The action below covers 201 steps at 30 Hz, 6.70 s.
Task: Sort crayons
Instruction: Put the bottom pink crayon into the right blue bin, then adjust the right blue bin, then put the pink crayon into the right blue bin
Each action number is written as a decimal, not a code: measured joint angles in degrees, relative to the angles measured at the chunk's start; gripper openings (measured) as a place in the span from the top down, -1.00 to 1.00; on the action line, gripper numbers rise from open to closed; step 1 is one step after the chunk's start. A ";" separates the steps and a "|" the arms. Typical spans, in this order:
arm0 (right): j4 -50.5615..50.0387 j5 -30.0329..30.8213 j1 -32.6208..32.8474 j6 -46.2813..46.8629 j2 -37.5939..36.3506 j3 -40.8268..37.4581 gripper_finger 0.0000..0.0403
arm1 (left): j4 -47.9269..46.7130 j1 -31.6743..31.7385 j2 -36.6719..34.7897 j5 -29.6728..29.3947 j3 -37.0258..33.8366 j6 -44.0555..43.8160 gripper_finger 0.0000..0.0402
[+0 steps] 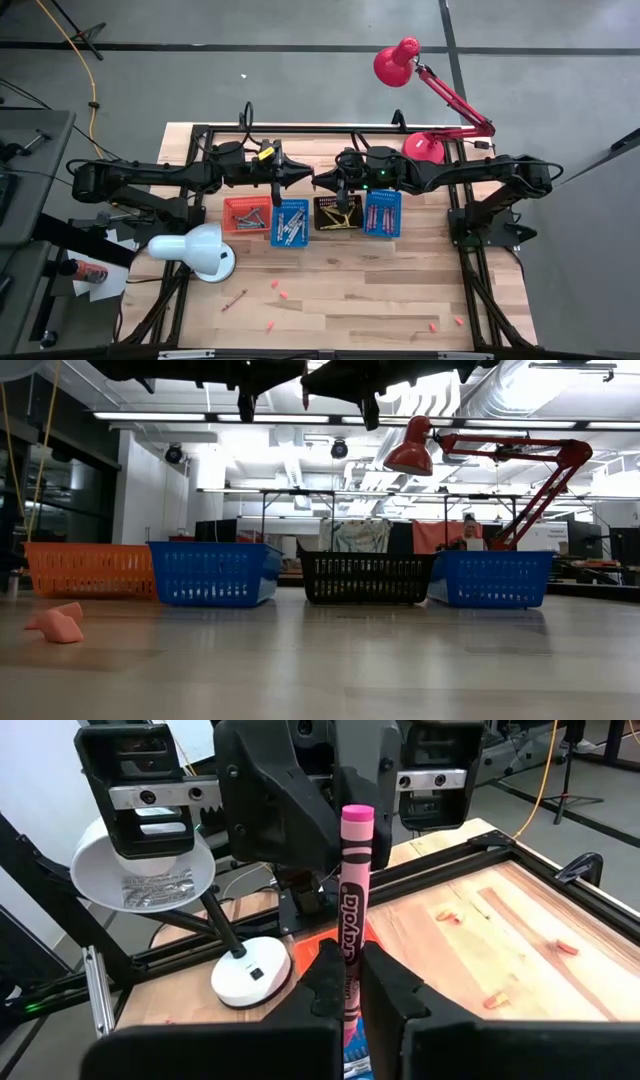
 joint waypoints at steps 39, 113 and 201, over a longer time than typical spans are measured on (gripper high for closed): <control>-30.25 9.59 6.61 23.90 -41.64 -29.26 1.00 | -27.02 7.54 -16.89 -0.66 0.02 -2.99 0.09; -30.76 2.36 -19.77 41.55 -8.14 -25.24 0.98 | -36.22 7.54 -16.82 -0.82 0.02 -5.55 0.10; -50.23 7.42 -15.32 19.12 17.92 -3.26 0.94 | -36.85 7.54 -16.82 -1.49 0.01 -5.59 0.10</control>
